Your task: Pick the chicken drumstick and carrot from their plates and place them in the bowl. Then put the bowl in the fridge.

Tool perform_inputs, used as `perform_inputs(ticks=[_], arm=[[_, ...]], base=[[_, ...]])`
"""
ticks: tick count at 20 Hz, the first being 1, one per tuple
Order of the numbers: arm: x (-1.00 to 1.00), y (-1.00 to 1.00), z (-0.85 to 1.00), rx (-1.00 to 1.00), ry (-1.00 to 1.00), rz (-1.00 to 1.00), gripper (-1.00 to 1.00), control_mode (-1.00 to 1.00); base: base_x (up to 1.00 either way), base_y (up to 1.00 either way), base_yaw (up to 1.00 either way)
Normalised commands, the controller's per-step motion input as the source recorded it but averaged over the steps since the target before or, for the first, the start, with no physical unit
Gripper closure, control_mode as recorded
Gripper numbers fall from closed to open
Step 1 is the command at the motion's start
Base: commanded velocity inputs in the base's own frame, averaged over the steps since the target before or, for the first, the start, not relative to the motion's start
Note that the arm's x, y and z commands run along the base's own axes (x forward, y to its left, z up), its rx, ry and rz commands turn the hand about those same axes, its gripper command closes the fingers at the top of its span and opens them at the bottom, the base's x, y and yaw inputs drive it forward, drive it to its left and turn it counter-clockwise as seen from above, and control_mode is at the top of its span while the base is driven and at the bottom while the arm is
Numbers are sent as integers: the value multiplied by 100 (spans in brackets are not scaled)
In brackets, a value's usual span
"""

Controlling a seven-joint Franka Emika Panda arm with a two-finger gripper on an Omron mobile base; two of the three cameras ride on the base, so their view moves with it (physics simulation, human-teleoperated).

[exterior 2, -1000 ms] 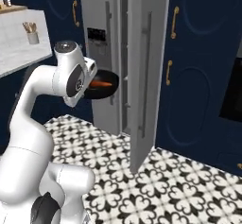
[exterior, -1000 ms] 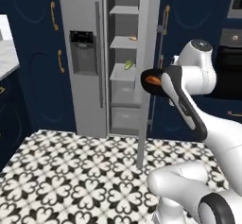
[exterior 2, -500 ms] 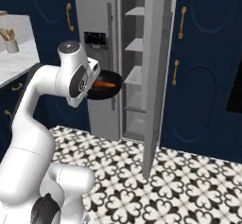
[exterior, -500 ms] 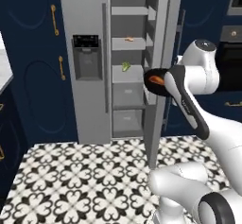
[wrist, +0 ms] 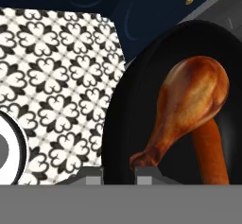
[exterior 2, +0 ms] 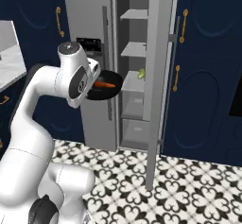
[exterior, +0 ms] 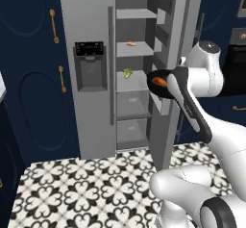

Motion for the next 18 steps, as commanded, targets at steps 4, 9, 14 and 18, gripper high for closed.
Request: perform_inputs(ticks=[4,9,14,18], arm=[[0,0,0,0,0,0,100,100],[0,0,0,0,0,0,100,100],[0,0,0,0,0,0,100,100],[0,0,0,0,0,0,100,100]], base=[[74,26,-32],[88,37,-6],[84,18,-2],[63,34,-5]])
